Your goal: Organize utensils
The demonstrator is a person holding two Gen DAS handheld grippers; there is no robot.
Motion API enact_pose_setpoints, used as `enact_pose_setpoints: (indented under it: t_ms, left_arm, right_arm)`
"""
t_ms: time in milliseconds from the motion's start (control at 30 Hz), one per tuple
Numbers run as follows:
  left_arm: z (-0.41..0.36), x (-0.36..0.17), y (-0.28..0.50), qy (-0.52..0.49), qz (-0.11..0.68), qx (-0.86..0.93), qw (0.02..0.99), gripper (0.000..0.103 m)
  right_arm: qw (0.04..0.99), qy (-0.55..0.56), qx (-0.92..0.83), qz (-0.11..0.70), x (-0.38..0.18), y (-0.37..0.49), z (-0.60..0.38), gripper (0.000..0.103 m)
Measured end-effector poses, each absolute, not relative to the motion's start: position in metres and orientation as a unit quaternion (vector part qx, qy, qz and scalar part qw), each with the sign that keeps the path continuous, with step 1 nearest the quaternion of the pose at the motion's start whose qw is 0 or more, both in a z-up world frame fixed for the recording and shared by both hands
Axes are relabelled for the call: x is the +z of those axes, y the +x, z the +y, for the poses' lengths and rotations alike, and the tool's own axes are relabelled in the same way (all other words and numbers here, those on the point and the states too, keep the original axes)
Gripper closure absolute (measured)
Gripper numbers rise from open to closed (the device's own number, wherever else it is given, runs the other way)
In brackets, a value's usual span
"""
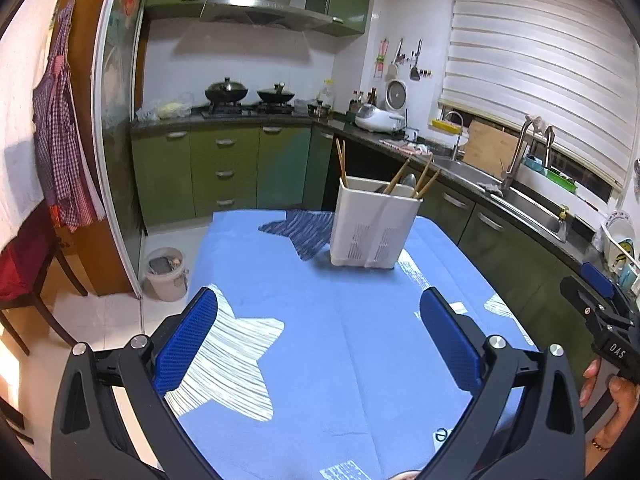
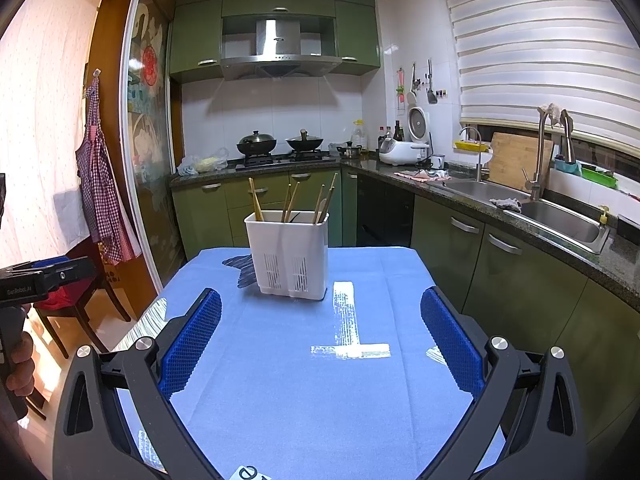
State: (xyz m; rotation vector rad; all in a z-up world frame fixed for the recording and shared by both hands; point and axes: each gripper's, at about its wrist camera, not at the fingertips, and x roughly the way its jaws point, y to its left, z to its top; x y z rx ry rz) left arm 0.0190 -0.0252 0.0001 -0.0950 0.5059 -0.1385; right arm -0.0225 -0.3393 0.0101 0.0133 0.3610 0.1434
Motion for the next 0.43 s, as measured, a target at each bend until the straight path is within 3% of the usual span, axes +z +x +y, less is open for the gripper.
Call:
enact_pose_setpoints:
  t_ms: [433]
  left_arm:
    - [-0.025,-0.008,0.029,-0.036,0.268,-0.056,0.961,0.006]
  right_arm:
    - [0.980,0.006,0.070,0.187,0.003,-0.013,-0.343,0.005]
